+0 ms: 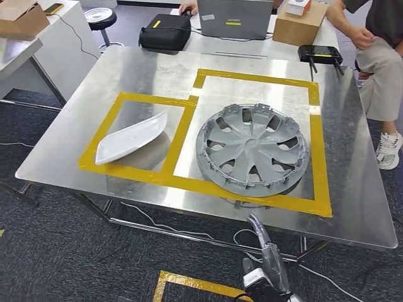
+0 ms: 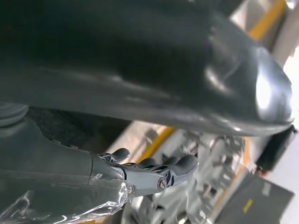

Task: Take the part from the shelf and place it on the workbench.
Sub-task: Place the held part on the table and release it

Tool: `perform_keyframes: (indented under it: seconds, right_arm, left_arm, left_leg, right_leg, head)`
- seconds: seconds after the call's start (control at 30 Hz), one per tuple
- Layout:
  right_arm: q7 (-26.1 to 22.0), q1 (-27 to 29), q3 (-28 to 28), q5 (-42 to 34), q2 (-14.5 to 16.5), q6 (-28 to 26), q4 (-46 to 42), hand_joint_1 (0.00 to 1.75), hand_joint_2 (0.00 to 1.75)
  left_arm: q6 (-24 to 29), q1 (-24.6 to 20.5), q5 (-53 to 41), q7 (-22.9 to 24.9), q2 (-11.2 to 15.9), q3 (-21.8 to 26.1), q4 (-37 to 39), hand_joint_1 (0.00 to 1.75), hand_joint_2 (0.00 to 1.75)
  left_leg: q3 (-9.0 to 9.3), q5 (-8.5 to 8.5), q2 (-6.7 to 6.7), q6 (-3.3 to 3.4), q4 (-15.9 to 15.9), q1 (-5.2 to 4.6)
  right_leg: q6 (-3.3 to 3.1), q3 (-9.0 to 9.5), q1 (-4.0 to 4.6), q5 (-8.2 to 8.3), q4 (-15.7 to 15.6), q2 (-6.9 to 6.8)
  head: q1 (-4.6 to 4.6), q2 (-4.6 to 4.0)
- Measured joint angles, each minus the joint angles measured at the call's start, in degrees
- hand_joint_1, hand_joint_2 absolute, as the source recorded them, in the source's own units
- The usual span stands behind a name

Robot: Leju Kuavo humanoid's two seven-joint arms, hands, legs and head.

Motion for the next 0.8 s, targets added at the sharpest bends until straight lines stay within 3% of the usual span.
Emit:
perform_keyframes:
  seconds: [0.07,0.13,0.17,0.23,0.3,0.33,0.37,0.4,0.47,0.53,0.57,0.63,0.67,0.7,0.8]
  right_arm:
    - [0.0,-0.3,0.0,0.0,0.2,-0.2,1.8,0.0,0.0]
    - [0.1,-0.6,0.0,0.0,0.4,-0.3,3.0,0.0,0.0]
    - [0.2,-0.7,0.1,0.0,0.5,-0.3,3.5,0.0,0.0]
    - [0.2,-0.8,0.1,0.1,0.6,-0.4,4.3,0.0,0.0]
    - [0.3,-0.8,0.1,0.1,0.6,-0.4,5.0,0.0,0.0]
    - [0.3,-0.8,0.1,0.1,0.6,-0.4,5.3,0.0,0.0]
    - [0.3,-0.8,0.1,0.1,0.6,-0.4,5.6,0.0,0.0]
    - [0.3,-0.9,0.1,0.1,0.6,-0.4,5.8,0.0,0.0]
    - [0.8,-1.0,0.1,0.2,0.7,-0.5,6.2,0.0,0.0]
    - [2.0,-1.3,0.1,0.7,1.0,-1.4,7.4,0.0,0.0]
    - [2.5,-1.5,0.0,1.1,1.3,-2.4,8.5,0.0,0.0]
    - [2.5,-1.7,-0.3,2.5,2.2,-5.6,11.2,0.0,0.0]
    - [2.2,-1.7,-0.4,3.3,2.6,-7.3,12.5,0.0,0.0]
    - [1.8,-1.7,-0.6,4.0,3.0,-9.0,13.4,0.0,0.0]
    - [2.8,-0.9,-1.7,6.0,4.1,-14.1,15.2,0.0,0.0]
  left_arm:
    - [0.0,-0.4,0.0,0.0,0.1,0.0,0.2,0.0,0.0]
    - [0.0,-0.3,0.0,0.1,0.1,0.0,0.3,0.0,0.0]
    - [0.0,-0.2,0.0,0.1,0.1,0.0,0.3,0.0,0.0]
    - [0.0,-0.1,0.0,0.2,0.1,0.0,0.3,0.0,0.0]
    - [0.0,-0.2,0.0,0.2,0.2,0.0,0.4,0.0,0.0]
    - [0.0,-0.2,0.0,0.3,0.2,0.0,0.4,0.0,0.0]
    - [0.0,-0.2,0.0,0.3,0.2,0.0,0.4,0.0,0.0]
    - [0.0,-0.1,0.0,0.3,0.2,0.0,0.4,0.0,0.0]
    - [0.1,-0.1,0.0,0.3,0.2,0.0,0.5,0.0,0.0]
    - [0.3,-0.2,0.0,0.3,0.2,-0.2,0.7,0.0,0.0]
    - [0.5,-0.3,0.0,0.3,0.2,-0.3,0.7,0.0,0.0]
    - [1.1,-0.1,0.0,0.4,0.2,-0.5,0.8,0.0,0.0]
    - [1.3,0.1,0.0,0.5,0.2,-0.6,0.9,0.0,0.0]
    - [1.5,0.2,0.0,0.6,0.2,-0.8,1.0,0.0,0.0]
    - [2.0,0.0,0.0,0.8,0.3,-1.2,1.3,0.0,0.0]
  left_leg:
    - [2.23,-0.27,1.14,0.8,-4.1,-0.28]
    - [1.42,0.39,0.06,1.94,-4.3,-0.41]
    - [0.87,0.98,-0.53,2.48,-4.3,-0.41]
    - [-0.52,2.35,-1.71,3.34,-4.4,-0.31]
    - [-2.25,3.75,-3.05,3.76,-4.3,-0.48]
    - [-3.13,4.45,-3.77,3.85,-4.3,-0.62]
    - [-3.98,5.13,-4.49,3.89,-4.2,-0.79]
    - [-4.72,5.77,-5.22,3.86,-4.2,-0.93]
    - [-5.94,6.92,-6.67,3.65,-4.1,-1.13]
    - [-6.81,8.03,-7.98,3.23,-4.0,-1.17]
    - [-7.14,8.59,-8.54,2.92,-4.0,-1.08]
    - [-7.72,9.53,-9.62,2.21,-4.1,-0.91]
    - [-8.18,9.11,-9.35,1.85,-3.8,-0.94]
    - [-8.89,7.59,-8.49,1.45,-2.6,-0.96]
    - [-12.07,-0.79,-4.67,-0.02,7.1,-0.44]
  right_leg:
    - [0.6,-0.06,0.16,0.82,0.0,-1.2]
    - [1.26,-0.05,-0.05,1.39,-0.2,-2.08]
    - [1.59,-0.28,-0.19,0.54,0.3,-1.44]
    - [2.09,-1.7,-0.31,-4.0,4.6,1.38]
    - [2.05,-3.62,-0.12,-9.26,12.3,3.51]
    - [1.86,-3.91,0.05,-10.33,15.1,3.86]
    - [1.57,-3.27,0.22,-10.14,16.0,4.02]
    - [1.2,-1.54,0.38,-8.96,14.7,4.21]
    - [0.21,4.34,0.63,-6.67,7.1,5.83]
    - [-0.4,9.21,0.67,-6.66,-0.6,7.86]
    - [-0.59,10.14,0.75,-7.04,-2.4,8.29]
    - [-0.91,9.74,0.72,-6.45,-3.0,7.19]
    - [-1.23,9.43,0.62,-5.9,-3.1,6.52]
    - [-1.54,8.96,0.44,-5.25,-3.3,5.82]
    - [-1.84,7.02,0.31,-3.4,-3.4,3.32]
  head:
    - [-0.11,0.0]
    - [-0.06,0.0]
    - [-0.07,0.0]
    - [0.01,0.0]
    - [0.03,0.0]
    - [0.02,0.0]
    - [0.01,0.0]
    - [0.0,0.0]
    - [-0.03,0.0]
    - [-0.06,0.0]
    - [-0.07,0.0]
    - [0.03,0.0]
    - [-0.02,0.0]
    - [-0.29,0.0]
    - [-1.11,0.0]
